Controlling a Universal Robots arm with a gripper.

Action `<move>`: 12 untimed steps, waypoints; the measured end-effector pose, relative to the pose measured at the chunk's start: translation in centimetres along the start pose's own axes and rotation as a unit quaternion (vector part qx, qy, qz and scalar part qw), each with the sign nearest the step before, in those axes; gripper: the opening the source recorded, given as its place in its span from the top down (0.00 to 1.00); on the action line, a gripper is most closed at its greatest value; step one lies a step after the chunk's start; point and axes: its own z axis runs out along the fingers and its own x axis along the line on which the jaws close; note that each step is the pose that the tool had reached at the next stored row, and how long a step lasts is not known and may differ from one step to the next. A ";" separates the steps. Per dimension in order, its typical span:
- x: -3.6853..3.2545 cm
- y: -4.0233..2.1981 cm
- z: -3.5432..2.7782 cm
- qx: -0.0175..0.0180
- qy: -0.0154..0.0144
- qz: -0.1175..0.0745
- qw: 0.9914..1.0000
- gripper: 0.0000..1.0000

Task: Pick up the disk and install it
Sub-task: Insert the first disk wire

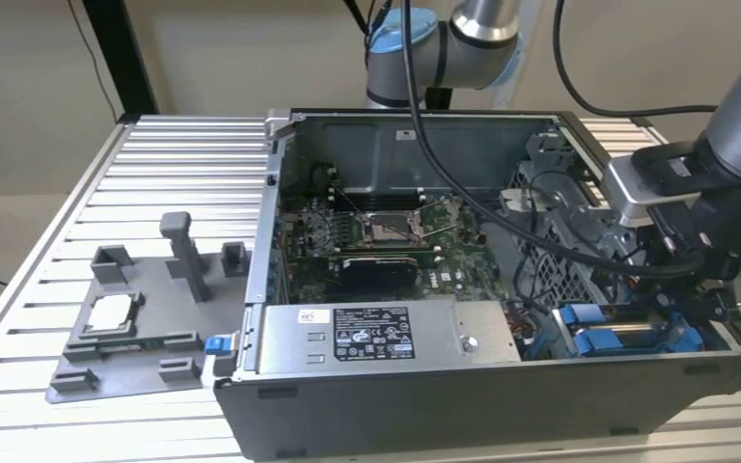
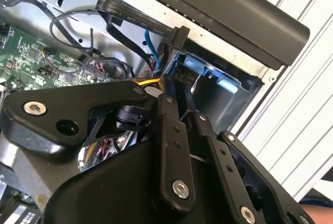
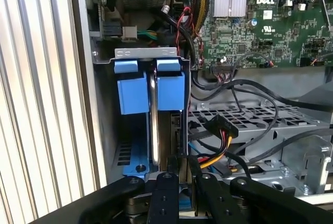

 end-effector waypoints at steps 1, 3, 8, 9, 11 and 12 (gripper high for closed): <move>0.03 0.00 0.00 0.000 0.000 0.000 1.000 1.00; 0.08 0.01 0.02 0.000 0.000 0.000 1.000 1.00; 0.09 0.02 0.07 0.000 0.001 0.000 1.000 1.00; 0.09 0.02 0.09 0.000 0.001 0.000 1.000 1.00; 0.10 0.03 0.11 0.000 0.002 0.000 1.000 1.00; 0.10 0.03 0.12 0.000 0.002 0.000 1.000 1.00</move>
